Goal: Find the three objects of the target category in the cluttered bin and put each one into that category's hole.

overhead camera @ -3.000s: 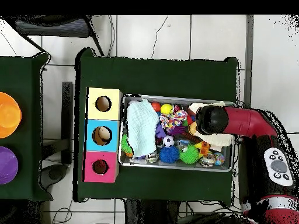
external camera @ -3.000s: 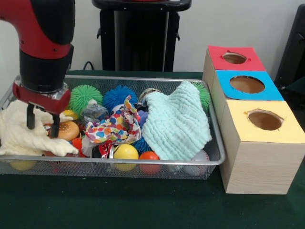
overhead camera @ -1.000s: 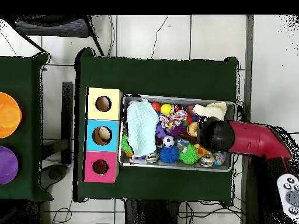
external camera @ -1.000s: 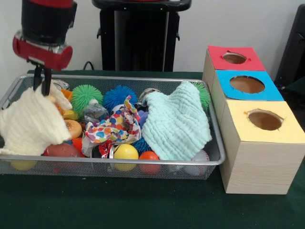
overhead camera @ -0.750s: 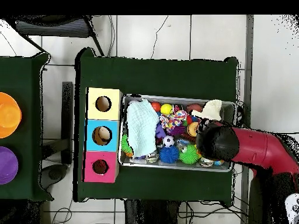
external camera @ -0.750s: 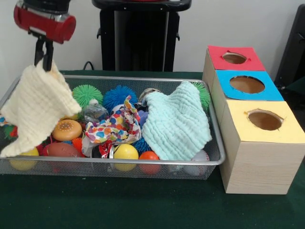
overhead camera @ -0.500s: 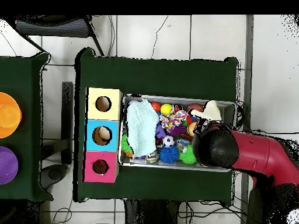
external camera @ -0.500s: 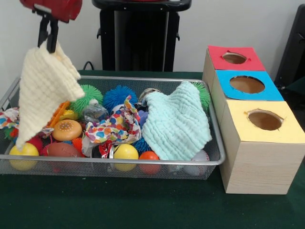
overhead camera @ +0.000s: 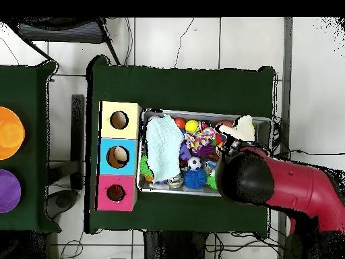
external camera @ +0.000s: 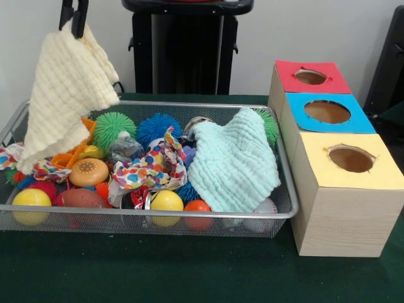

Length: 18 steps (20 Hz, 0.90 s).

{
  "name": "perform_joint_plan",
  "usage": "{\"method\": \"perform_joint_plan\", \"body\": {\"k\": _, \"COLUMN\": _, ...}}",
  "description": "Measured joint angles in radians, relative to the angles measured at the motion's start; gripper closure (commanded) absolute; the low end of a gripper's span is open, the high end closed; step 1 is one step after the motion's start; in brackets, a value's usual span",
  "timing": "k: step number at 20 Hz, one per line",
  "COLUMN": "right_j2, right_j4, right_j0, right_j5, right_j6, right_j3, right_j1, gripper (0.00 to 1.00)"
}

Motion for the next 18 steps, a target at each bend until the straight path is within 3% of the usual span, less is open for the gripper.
{"method": "perform_joint_plan", "body": {"k": 8, "right_j2": 0.000, "right_j4": 0.050, "right_j0": 0.005, "right_j5": 0.049, "right_j6": 0.000, "right_j3": 0.015, "right_j1": -0.026, "gripper": 1.00}}
{"method": "perform_joint_plan", "body": {"k": 18, "right_j2": 0.007, "right_j4": 0.260, "right_j0": -0.018, "right_j5": 0.113, "right_j6": 0.000, "right_j3": 0.156, "right_j1": -0.053, "gripper": 1.00}}
